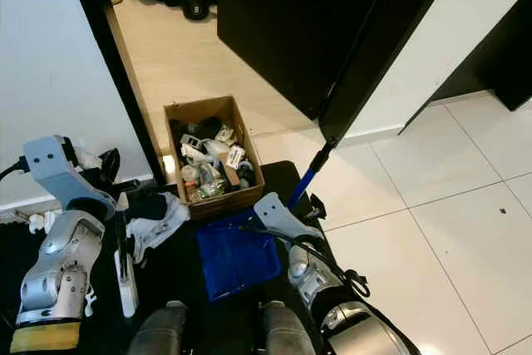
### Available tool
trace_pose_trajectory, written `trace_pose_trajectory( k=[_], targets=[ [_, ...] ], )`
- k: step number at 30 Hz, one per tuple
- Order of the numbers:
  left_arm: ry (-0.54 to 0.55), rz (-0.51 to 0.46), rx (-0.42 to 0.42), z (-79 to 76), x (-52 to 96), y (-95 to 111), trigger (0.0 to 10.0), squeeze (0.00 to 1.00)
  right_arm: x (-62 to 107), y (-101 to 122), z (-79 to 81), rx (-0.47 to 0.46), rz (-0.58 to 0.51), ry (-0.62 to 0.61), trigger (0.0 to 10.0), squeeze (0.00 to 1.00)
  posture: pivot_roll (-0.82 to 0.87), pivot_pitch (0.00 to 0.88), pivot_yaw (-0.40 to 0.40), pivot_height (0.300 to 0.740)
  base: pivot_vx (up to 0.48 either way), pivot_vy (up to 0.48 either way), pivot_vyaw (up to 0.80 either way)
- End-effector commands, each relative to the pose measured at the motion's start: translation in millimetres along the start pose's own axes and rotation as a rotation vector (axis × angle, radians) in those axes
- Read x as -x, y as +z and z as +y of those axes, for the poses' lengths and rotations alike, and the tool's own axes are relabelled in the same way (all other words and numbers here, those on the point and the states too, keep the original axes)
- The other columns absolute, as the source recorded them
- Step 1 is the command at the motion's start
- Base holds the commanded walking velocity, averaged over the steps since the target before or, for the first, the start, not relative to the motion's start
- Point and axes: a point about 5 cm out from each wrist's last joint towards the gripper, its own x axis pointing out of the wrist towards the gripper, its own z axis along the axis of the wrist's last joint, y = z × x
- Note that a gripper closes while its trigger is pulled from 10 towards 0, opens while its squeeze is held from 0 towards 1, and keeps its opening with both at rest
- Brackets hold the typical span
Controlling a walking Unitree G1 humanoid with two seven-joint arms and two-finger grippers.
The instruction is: Sweep floor
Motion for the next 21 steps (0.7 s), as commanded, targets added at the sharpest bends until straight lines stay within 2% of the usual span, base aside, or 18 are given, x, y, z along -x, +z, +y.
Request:
trace_pose_trajectory(
  k=[1, 21],
  targets=[
    [-0.006, -0.016, -0.001, -2.6, 0.3, 2.8, 10.0, 0.0, 3.0, -9.3, 1.9, 0.006, 0.029, 0.012, 10.0, 0.0, 0.1, 0.204, -0.063, 0.74, 0.0, 0.0, 0.0],
    [0.003, -0.018, -0.004, -0.4, 2.1, 3.6, 10.0, 0.0, 3.0, -7.5, 2.9, 0.005, 0.027, 0.012, 10.0, 0.0, 0.1, 0.208, -0.069, 0.74, 0.0, 0.0, 0.0]
  ],
)
